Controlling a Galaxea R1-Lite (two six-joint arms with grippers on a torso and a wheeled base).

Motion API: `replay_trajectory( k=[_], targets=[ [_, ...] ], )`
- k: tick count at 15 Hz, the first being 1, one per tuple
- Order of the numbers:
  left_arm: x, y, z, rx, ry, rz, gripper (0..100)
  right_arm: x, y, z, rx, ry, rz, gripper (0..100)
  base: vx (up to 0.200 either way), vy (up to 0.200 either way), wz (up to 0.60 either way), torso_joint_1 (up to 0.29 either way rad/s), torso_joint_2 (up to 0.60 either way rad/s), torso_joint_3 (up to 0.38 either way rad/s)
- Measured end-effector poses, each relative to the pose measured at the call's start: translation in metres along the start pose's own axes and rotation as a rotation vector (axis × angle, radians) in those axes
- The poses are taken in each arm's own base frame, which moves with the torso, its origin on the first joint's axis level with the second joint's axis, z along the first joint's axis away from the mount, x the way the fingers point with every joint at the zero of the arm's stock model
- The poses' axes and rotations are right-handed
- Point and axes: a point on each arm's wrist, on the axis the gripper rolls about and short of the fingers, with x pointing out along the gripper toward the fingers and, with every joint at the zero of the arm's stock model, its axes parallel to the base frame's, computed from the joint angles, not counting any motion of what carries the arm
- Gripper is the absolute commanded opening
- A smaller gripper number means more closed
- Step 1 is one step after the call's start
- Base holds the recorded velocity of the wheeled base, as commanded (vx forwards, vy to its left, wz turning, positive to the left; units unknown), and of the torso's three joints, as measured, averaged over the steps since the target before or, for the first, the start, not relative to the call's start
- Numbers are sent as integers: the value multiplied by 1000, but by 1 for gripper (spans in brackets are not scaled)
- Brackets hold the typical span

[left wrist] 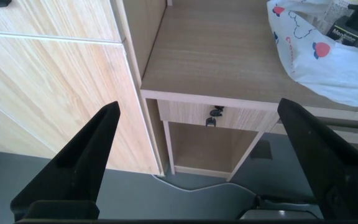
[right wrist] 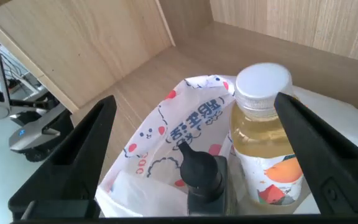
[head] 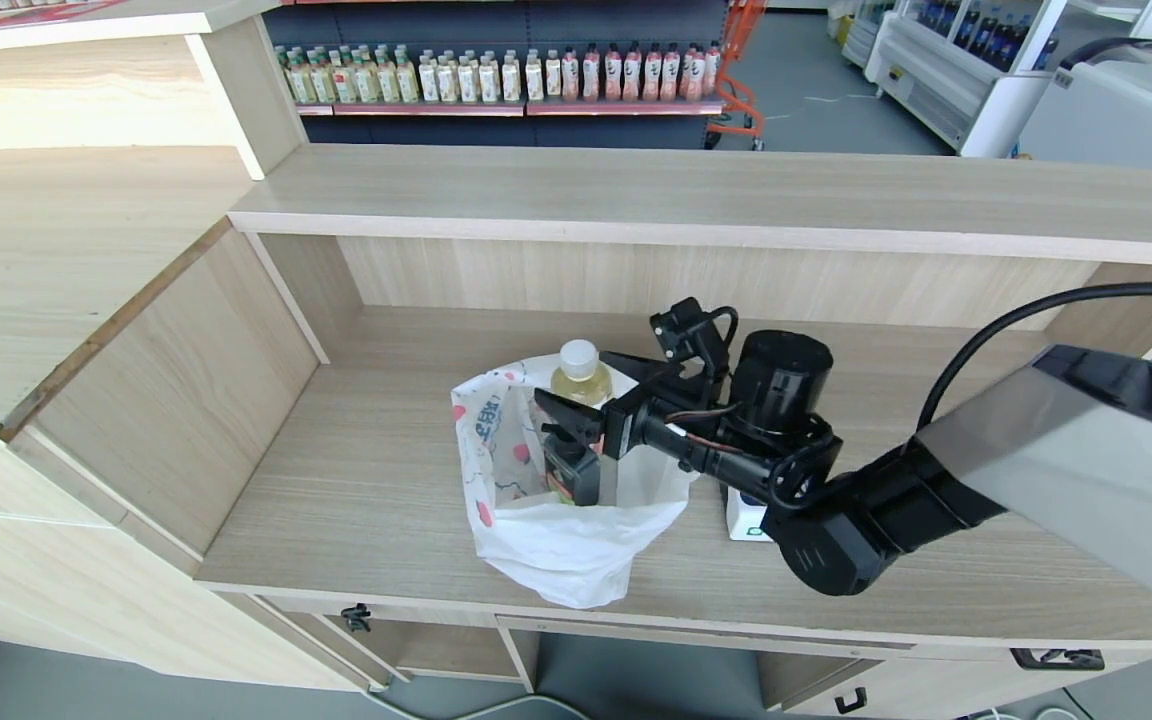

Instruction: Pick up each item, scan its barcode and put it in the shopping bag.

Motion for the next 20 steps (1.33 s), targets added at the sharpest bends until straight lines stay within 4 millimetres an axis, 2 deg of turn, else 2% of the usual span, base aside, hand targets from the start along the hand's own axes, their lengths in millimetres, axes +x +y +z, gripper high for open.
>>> replay_trajectory(
  k=[3,5,7,10,13,16,20],
  targets=[
    [0,0,0,0,0,0,100,-17,3,36,20,-20,-17,100,0,0,0,0,0,0],
    [0,0,0,0,0,0,100,-41,5,56,23,-23,-57,100,0,0,0,0,0,0],
    [0,0,0,-4,0,1,100,-72,-2,66,19,1,-127,100,0,0,0,0,0,0],
    [0,0,0,-6,0,1,100,-131,-29,75,-27,92,-327,100,0,0,0,0,0,0],
    [0,0,0,-6,0,1,100,-181,-37,88,-61,170,-490,100,0,0,0,0,0,0],
    [0,0,0,-6,0,1,100,-222,-29,97,-98,217,-606,100,0,0,0,0,0,0],
    [0,0,0,-6,0,1,100,-282,2,80,-117,275,-737,100,0,0,0,0,0,0]
  ],
)
